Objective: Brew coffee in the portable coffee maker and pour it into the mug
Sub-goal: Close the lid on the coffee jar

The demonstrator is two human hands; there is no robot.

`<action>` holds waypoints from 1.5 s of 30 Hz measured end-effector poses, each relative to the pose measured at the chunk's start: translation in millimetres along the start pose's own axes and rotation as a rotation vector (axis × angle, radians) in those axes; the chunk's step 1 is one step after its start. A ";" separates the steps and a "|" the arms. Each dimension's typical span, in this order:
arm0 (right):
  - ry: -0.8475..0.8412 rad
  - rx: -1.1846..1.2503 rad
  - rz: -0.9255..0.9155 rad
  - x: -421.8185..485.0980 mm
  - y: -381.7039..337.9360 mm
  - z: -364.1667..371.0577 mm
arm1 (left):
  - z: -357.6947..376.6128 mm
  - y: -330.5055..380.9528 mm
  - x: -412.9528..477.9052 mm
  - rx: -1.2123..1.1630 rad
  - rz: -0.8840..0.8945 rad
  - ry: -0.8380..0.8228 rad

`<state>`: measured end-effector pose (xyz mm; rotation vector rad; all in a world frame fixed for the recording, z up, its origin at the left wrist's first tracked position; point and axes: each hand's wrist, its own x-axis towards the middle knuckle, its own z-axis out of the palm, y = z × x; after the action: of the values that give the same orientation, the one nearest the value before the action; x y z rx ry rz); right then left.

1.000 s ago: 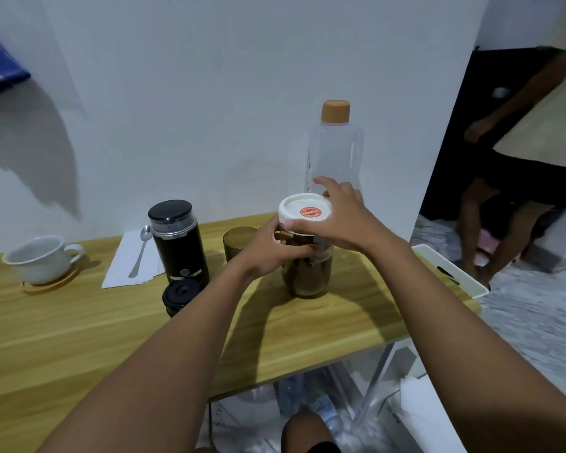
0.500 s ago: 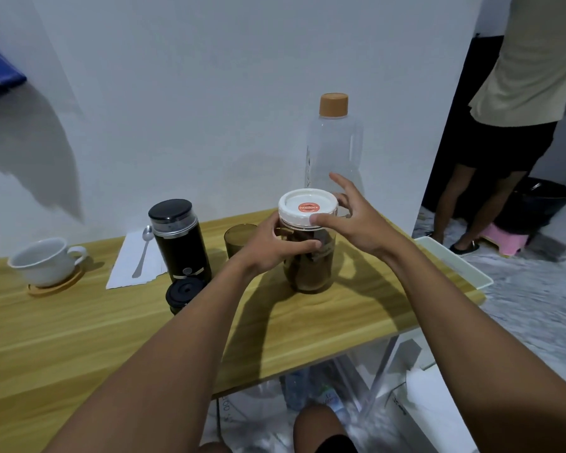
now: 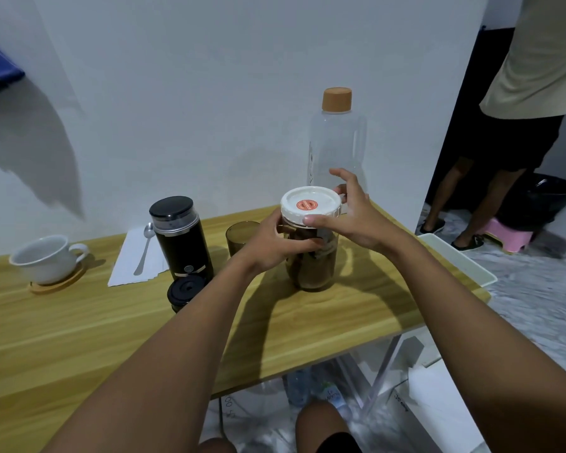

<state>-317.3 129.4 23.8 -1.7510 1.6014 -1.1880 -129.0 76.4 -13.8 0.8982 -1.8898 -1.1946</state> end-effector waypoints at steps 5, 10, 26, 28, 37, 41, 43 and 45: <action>0.046 0.022 -0.010 -5.2 5.6 7.4 | 0.1 -1.8 0.0 -0.024 0.001 0.015; -0.054 0.153 0.015 -5.8 3.6 11.9 | -0.2 -2.9 -0.3 -0.014 0.005 0.020; 0.096 0.185 0.006 -8.2 10.5 14.0 | 1.6 2.1 -4.2 0.000 -0.005 0.025; 0.012 0.198 0.030 -7.4 11.4 8.5 | 1.7 2.7 -4.0 -0.005 -0.005 0.023; 0.017 0.229 0.059 -5.6 19.2 10.0 | 3.9 3.8 -6.1 0.004 0.015 0.026; 0.111 0.193 0.053 -6.0 15.3 12.8 | 5.4 1.9 -5.2 0.003 0.011 0.039; 0.167 0.144 0.038 -6.9 14.8 17.1 | 5.5 1.2 -5.3 0.003 0.012 0.042; 0.108 0.186 0.032 -10.1 17.0 16.8 | 5.8 1.2 -5.1 0.000 0.015 0.045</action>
<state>-311.7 132.4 -1.4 -1.5623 1.5192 -1.3891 -131.6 83.5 -15.5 0.9018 -1.8575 -1.1562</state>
